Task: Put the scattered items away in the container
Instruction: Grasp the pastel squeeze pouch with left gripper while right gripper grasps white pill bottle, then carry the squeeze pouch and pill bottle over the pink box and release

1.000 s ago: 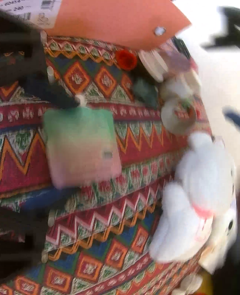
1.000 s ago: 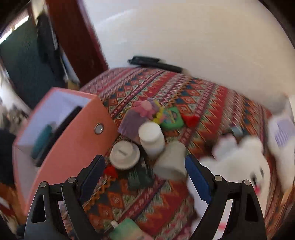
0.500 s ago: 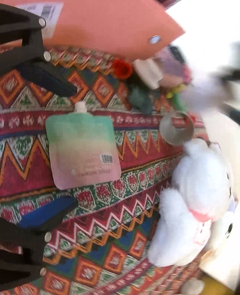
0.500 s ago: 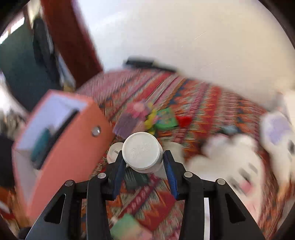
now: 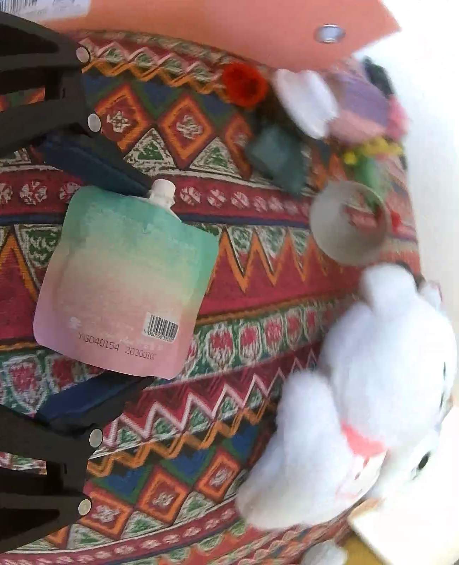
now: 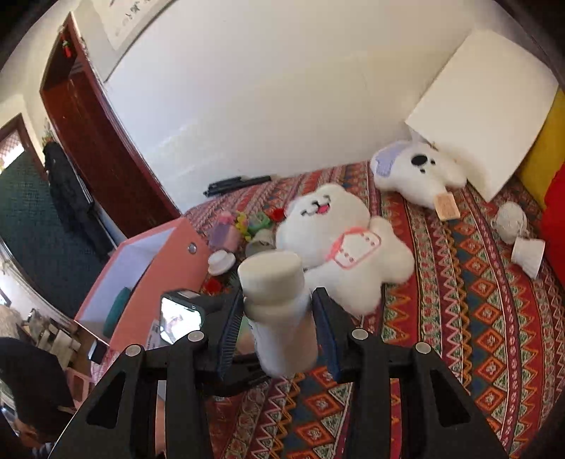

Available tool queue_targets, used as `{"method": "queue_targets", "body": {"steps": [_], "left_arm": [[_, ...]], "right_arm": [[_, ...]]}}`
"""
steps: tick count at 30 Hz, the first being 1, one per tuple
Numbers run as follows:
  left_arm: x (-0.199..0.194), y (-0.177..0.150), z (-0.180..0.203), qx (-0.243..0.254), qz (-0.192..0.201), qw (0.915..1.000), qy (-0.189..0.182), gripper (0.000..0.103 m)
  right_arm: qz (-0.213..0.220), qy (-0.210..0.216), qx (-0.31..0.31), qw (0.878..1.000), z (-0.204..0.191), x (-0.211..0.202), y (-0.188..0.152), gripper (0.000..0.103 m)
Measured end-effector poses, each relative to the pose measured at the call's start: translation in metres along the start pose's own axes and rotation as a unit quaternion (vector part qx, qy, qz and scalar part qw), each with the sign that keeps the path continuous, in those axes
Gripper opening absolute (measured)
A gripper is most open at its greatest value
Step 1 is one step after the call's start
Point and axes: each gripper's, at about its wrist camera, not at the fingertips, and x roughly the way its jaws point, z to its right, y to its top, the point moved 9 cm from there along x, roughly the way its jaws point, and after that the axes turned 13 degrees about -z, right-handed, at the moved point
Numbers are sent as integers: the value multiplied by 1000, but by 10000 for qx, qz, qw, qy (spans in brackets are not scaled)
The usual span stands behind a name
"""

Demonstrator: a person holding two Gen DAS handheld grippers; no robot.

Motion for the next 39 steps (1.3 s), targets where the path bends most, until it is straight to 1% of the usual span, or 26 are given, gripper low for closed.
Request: {"method": "queue_targets", "body": {"steps": [1,4,6,8,9,12,14,15,16,17,19,21,22,23,24,25,26,28,32,35,36,37,38,39], "left_arm": [[-3,-4,0,28,-19,10000,-15,79],[-9,-21,-3,-129,-158,9996,-171,79],[-16,-30,-3,-195,-162,9993,-272,79],[-30,-41,0,-285,-104,9988,-393,79],[-40,-45,2,-336,-59,9984,-454,79],[-71,-53,9,-429,157,9970,-629,79],[-86,-56,9,-418,287,9966,-654,79],[-95,-56,9,-377,388,9966,-617,79],[-102,-55,9,-330,486,9967,-563,79],[-109,-54,8,-278,583,9967,-487,80],[-116,-53,5,-241,695,9966,-382,80],[-119,-56,-2,-288,702,9964,-373,80],[-118,-57,-7,-332,680,9964,-381,80],[-118,-58,-11,-371,660,9964,-382,80],[-119,-58,-14,-399,648,9964,-381,80],[-119,-59,-17,-438,643,9962,-389,80],[-120,-59,-20,-482,651,9958,-420,80],[-123,-59,-23,-532,678,9951,-475,80],[-129,-58,-26,-567,749,9944,-477,80],[-129,-59,-29,-568,747,9943,-500,80],[-130,-59,-30,-571,750,9943,-502,80],[-131,-59,-32,-579,762,9942,-493,80],[-132,-59,-34,-589,778,9941,-482,80],[-133,-58,-37,-606,806,9938,-467,80]], "right_arm": [[-41,3,-5,10000,2,0,-4,42],[-280,-82,65,9996,11,8,-8,42],[-391,-64,178,9991,19,11,-14,40],[-463,-107,233,9986,22,15,-17,39],[-467,-143,217,9986,22,16,-17,35],[-418,-180,171,9988,19,13,-16,34],[-385,-189,149,9990,16,11,-15,32],[-367,-198,147,9990,15,10,-15,21],[-341,-191,147,9991,14,9,-15,7],[-311,-164,148,9993,12,7,-14,0],[-270,-145,116,9995,8,5,-12,0],[-321,-177,62,9993,7,8,-13,1],[-374,-256,127,9989,10,12,-15,3],[-446,-366,236,9981,17,18,-17,22],[-602,-504,313,9964,23,27,-21,64],[-785,-640,321,9943,28,37,-27,82],[-860,-720,257,9934,30,45,-30,88],[-999,-945,22,9905,33,67,-33,86],[-1141,-1383,-502,9825,32,112,-24,84],[-1590,-1550,-771,9720,32,150,-31,84],[-1803,-1587,-874,9668,32,162,-37,82],[-2050,-1664,-968,9597,32,173,-44,57],[-2187,-1731,-990,9552,33,178,-48,45],[-2194,-1722,-927,9558,32,178,-48,45]]}}
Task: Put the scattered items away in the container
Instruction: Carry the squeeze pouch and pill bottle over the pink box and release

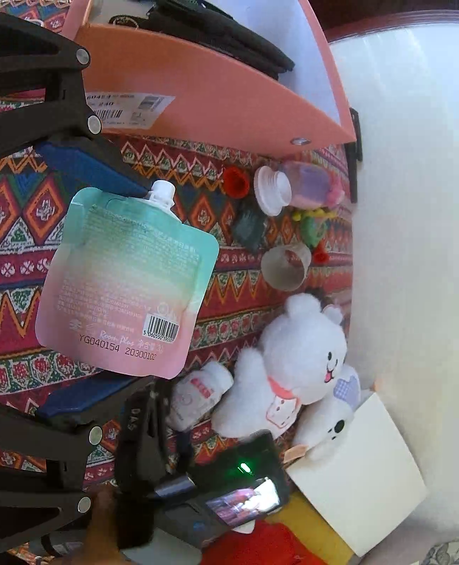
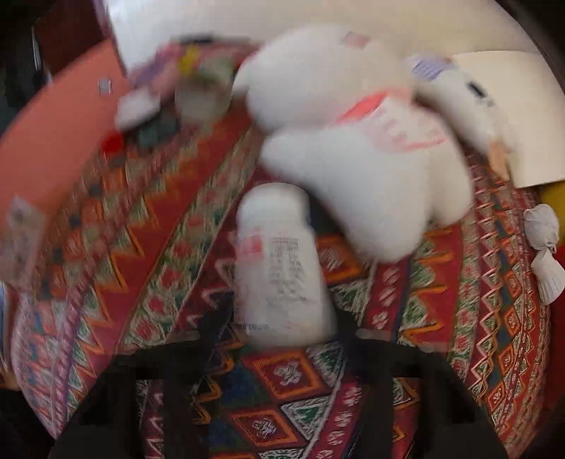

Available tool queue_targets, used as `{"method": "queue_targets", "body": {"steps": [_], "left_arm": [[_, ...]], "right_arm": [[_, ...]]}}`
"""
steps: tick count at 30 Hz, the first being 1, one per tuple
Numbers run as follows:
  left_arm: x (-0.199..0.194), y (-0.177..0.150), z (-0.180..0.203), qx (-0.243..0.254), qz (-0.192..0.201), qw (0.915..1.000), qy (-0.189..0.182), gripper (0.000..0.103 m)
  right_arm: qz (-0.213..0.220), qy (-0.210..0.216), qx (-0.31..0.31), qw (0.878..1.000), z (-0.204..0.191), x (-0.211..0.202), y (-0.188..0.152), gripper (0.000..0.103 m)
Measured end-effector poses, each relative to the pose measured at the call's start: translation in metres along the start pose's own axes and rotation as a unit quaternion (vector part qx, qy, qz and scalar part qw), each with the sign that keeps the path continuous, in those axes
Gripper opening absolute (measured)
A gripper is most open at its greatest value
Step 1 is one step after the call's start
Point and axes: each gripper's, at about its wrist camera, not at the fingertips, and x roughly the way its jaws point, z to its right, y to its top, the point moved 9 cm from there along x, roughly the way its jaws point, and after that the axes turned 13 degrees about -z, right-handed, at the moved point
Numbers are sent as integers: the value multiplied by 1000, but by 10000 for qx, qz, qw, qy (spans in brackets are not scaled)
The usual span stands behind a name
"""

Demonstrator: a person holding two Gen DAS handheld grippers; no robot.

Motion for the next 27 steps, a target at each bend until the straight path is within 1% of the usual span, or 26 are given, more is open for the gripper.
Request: {"method": "queue_targets", "body": {"steps": [2,4,7,10,14,18,21,27], "left_arm": [[-5,2,-5,-42,72,10000,30,80],[-10,5,-10,-82,151,9998,65,80],[-16,7,-16,-138,250,9995,109,80],[-22,8,-20,-178,323,9993,113,80],[-35,10,-27,-195,492,9984,207,80],[-51,13,-38,-257,669,9971,252,80],[-64,16,-49,-322,809,9958,296,80],[-88,22,-75,-497,1056,9925,353,80]], "right_arm": [[132,296,147,9994,-4,-14,1,45],[441,389,149,9982,-9,-36,4,45],[818,304,77,9962,-17,-63,6,45],[1078,242,63,9939,-23,-85,6,45],[1451,98,8,9894,-31,-110,4,45],[1870,-91,-86,9823,-47,-145,7,45],[2141,-137,-159,9766,-59,-169,9,45],[2563,-253,-342,9657,-92,-206,9,45]]}}
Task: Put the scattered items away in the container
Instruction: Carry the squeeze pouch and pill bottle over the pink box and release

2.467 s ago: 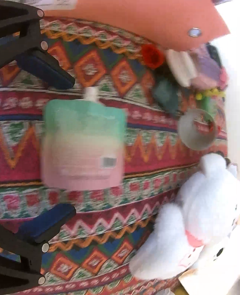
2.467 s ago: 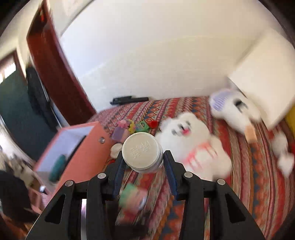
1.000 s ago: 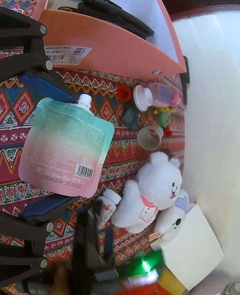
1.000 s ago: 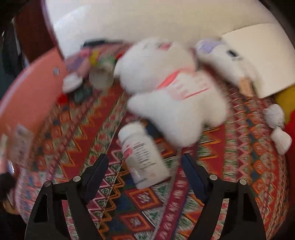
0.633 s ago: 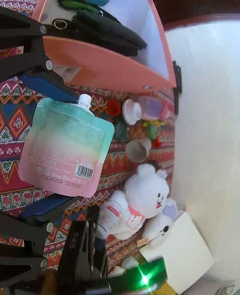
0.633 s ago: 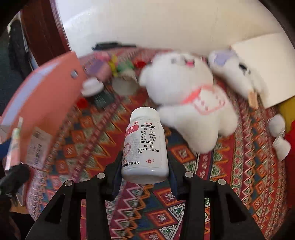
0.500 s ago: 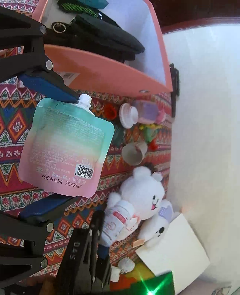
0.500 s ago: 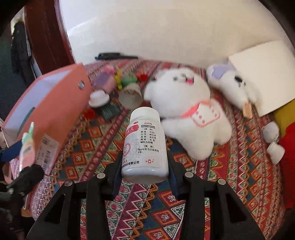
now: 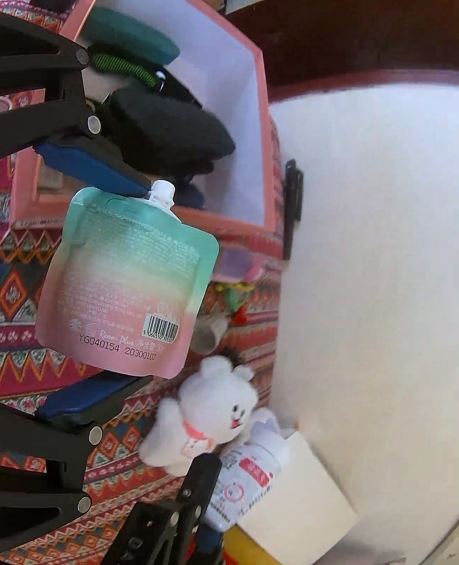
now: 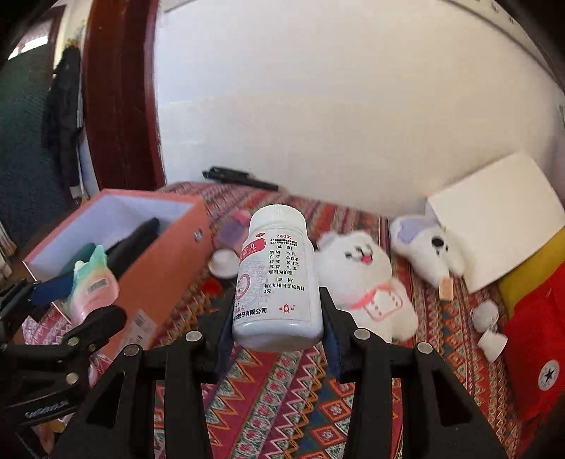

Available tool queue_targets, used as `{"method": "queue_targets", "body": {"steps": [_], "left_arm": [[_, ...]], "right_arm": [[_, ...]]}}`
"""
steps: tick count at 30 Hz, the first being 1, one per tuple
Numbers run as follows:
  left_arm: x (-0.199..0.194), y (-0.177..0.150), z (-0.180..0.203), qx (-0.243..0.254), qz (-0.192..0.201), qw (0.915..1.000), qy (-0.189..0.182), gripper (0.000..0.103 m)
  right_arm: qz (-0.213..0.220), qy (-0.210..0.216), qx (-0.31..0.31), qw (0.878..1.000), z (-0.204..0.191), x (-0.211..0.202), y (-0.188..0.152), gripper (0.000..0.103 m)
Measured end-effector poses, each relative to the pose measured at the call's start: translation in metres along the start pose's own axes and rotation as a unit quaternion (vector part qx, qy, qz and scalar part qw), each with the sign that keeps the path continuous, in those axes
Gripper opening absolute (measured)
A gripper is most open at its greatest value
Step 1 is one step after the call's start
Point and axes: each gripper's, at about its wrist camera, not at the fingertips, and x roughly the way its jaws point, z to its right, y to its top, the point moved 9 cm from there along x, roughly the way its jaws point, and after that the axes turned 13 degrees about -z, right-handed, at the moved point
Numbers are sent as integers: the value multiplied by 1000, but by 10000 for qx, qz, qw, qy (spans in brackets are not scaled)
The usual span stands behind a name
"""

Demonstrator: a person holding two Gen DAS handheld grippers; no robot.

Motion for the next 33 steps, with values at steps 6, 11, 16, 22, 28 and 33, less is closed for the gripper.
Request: {"method": "queue_targets", "body": {"steps": [6,11,16,22,28,33], "left_arm": [[-20,13,-34,-231,253,9993,123,80],[-33,16,-73,-516,370,9977,243,80],[-41,19,-114,-700,446,9951,537,80],[-35,24,-180,-1108,367,9895,851,80],[-17,20,-230,-1484,47,9772,1519,100],[-16,19,-236,-1548,58,9762,1520,100]], "right_arm": [[333,103,-179,9992,-39,-22,14,45],[569,254,-317,9976,-81,-32,26,45],[670,500,-500,9952,-130,-32,38,45],[748,731,-839,9910,-190,-26,54,45],[867,707,-974,9889,-232,-8,60,70],[1048,542,-874,9892,-222,-2,64,81]]}}
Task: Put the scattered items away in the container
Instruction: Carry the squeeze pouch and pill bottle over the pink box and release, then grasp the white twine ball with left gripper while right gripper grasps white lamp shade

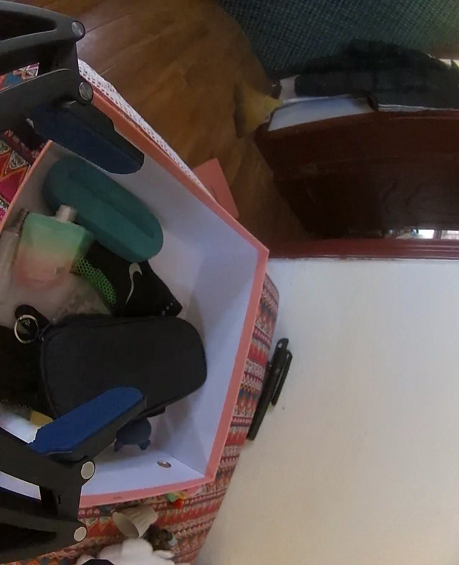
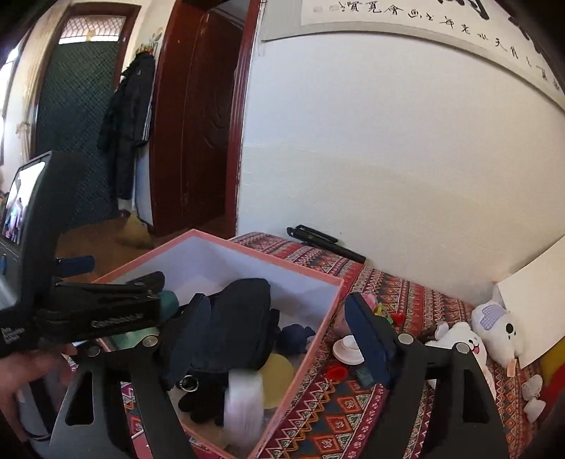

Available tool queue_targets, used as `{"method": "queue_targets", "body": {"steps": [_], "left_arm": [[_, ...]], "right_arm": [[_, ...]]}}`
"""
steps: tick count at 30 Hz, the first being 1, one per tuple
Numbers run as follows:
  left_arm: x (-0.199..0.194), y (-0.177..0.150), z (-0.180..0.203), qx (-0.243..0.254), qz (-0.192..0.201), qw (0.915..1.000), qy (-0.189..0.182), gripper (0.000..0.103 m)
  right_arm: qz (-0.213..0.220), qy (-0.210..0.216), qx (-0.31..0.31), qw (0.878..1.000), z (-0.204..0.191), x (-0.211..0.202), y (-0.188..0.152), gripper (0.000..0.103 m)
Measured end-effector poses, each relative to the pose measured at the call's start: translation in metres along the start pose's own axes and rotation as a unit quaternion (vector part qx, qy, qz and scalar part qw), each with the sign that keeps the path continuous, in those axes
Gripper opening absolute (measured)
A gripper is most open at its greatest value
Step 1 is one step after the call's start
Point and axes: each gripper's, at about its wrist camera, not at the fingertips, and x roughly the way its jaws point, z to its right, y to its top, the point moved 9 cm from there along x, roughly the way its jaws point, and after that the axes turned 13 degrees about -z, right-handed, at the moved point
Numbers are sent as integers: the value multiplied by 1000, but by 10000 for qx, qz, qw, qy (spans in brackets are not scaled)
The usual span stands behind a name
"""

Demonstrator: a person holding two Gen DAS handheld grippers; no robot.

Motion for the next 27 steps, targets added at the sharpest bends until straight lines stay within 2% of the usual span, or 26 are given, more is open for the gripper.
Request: {"method": "queue_targets", "body": {"steps": [4,9,18,21,27], "left_arm": [[-7,-2,12,44,62,10000,-64,101],[-19,-3,44,194,162,9994,-228,102],[-23,-22,138,913,111,9938,-618,102],[-32,-34,179,1242,165,9894,-732,102],[-45,-61,266,2001,257,9746,-974,102]], "right_arm": [[48,100,363,9993,18,-5,2,81],[46,126,725,9973,62,-15,-8,83],[81,-49,1273,9918,133,-43,-27,87],[70,-93,1521,9883,164,-53,-37,89],[-12,-412,1910,9807,233,-65,-68,90]]}}
